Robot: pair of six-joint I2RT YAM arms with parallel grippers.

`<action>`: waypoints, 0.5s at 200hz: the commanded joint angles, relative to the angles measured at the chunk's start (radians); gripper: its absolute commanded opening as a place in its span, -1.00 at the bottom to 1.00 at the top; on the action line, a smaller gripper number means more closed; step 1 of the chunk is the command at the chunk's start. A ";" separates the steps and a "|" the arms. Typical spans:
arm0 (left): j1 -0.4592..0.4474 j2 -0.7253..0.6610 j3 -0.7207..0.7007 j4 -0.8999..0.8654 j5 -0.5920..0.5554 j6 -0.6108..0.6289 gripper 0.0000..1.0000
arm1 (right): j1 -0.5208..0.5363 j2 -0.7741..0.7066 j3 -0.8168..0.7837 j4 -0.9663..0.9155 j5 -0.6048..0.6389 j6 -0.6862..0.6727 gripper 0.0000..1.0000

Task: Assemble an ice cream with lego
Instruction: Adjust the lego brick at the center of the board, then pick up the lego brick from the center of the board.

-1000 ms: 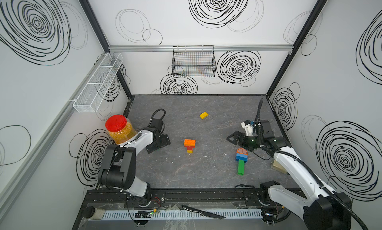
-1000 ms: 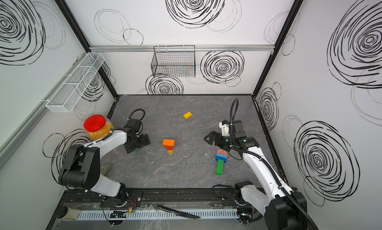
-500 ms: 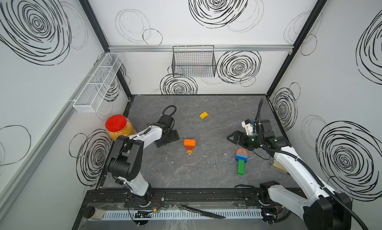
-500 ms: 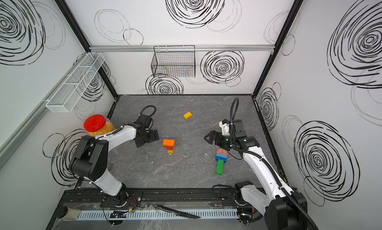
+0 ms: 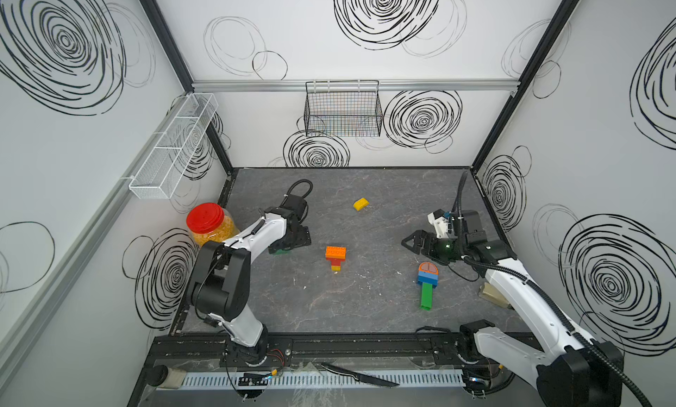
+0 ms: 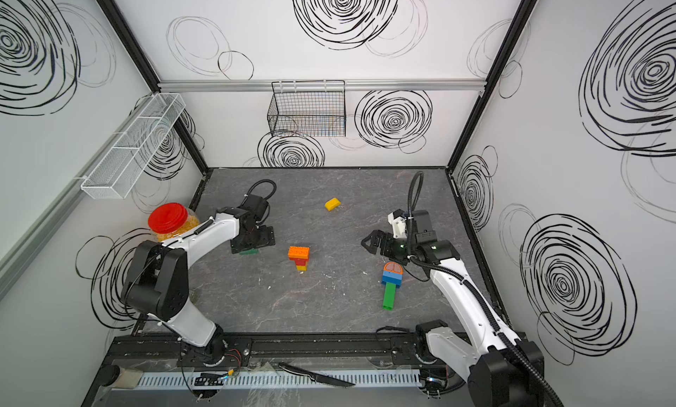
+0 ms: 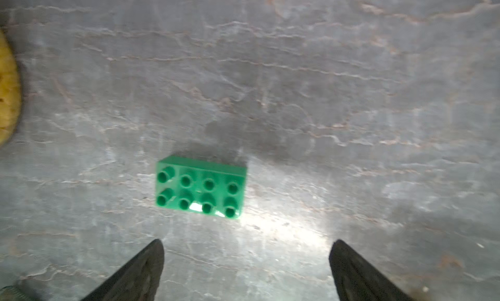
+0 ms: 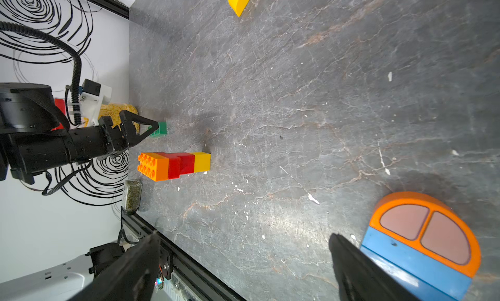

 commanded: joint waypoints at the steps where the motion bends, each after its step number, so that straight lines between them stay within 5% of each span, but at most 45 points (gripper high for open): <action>1: 0.045 -0.005 0.029 -0.070 -0.043 0.084 0.93 | 0.000 0.003 0.018 0.003 -0.004 -0.005 1.00; 100: 0.133 0.059 0.016 0.022 0.066 0.259 0.73 | 0.000 0.003 0.019 0.005 -0.004 -0.004 1.00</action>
